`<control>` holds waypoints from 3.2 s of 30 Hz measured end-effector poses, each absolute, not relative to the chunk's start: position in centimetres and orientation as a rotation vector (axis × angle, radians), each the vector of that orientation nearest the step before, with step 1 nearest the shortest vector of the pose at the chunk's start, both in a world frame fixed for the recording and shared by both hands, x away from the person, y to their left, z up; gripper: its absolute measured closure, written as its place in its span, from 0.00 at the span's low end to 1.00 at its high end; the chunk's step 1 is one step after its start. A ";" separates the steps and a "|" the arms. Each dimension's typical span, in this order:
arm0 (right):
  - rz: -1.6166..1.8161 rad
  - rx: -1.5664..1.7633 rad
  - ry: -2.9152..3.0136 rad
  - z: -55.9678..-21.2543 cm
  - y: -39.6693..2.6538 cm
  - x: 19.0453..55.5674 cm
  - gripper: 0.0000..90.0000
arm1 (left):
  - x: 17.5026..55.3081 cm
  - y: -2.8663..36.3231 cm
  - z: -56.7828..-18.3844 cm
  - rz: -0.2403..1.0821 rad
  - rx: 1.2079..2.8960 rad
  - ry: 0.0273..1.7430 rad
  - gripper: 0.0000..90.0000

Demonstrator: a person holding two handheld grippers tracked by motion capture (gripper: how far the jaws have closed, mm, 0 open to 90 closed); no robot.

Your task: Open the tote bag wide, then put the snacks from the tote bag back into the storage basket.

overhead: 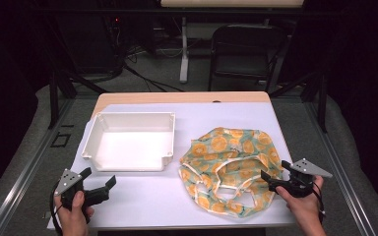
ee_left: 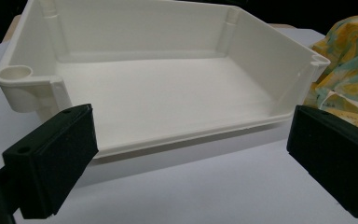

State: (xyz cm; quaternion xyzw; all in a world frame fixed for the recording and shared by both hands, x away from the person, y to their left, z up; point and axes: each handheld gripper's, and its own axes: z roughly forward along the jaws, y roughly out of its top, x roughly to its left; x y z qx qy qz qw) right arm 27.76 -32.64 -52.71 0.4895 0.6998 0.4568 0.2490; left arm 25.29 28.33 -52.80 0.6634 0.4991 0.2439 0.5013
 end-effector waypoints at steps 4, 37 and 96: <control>1.281 1.330 1.893 -52.5 -32.6 27.8 0.17 | 25.0 27.5 -52.2 0.567 1.560 1.221 0.03; 1.197 1.526 1.762 -52.4 -33.3 28.6 0.47 | 27.1 14.1 -50.9 0.505 1.737 1.017 0.18; 1.351 1.302 1.944 -50.8 -28.7 30.0 0.48 | 30.8 -1.0 -51.7 0.379 1.953 0.912 1.00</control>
